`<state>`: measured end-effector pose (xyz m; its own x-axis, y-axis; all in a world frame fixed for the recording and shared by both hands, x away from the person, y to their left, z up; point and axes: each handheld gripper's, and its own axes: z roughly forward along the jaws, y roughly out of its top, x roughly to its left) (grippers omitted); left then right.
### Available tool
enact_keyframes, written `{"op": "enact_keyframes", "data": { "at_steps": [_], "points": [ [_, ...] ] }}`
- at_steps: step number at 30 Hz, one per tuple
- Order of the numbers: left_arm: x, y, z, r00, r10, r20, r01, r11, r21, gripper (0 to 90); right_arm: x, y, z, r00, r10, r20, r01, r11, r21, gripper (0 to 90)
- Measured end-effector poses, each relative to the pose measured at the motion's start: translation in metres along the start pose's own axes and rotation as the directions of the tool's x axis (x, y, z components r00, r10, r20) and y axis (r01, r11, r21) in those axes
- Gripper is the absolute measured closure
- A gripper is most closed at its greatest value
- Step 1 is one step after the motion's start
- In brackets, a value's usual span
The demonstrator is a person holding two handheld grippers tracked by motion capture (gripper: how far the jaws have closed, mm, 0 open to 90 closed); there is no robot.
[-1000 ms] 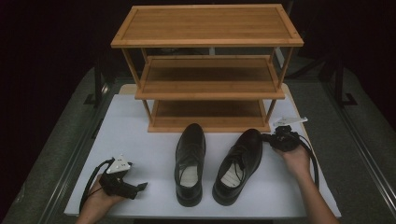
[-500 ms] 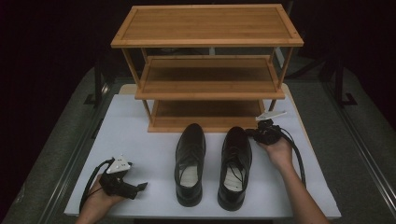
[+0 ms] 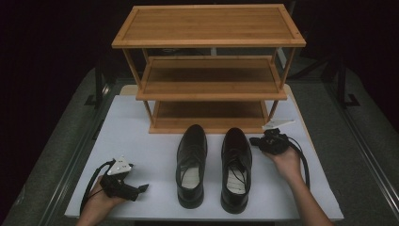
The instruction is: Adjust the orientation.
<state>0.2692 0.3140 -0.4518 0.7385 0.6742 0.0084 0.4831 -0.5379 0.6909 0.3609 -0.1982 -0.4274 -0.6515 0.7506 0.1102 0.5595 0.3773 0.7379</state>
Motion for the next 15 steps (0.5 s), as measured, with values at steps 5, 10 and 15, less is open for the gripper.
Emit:
{"op": "enact_keyframes", "data": {
  "at_steps": [5, 10, 15],
  "points": [
    [0.000, 0.000, 0.000, 1.0000, 0.001, 0.001, -0.001, 1.0000, 0.004, 0.7, 0.022, -0.027, -0.025, 0.9991, -0.030, -0.028, 0.030, 0.9995, 0.004, 89.7],
    [0.000, 0.000, 0.000, 1.0000, 0.002, 0.000, -0.002, 1.0000, 0.004, 0.7, 0.039, -0.047, -0.035, 0.9968, -0.037, -0.070, 0.038, 0.9991, 0.019, 89.8],
    [0.000, 0.000, 0.000, 1.0000, 0.002, 0.000, -0.002, 1.0000, 0.003, 0.7, 0.055, -0.060, -0.037, 0.9897, -0.045, -0.136, 0.049, 0.9985, 0.023, 89.8]
  ]
}}
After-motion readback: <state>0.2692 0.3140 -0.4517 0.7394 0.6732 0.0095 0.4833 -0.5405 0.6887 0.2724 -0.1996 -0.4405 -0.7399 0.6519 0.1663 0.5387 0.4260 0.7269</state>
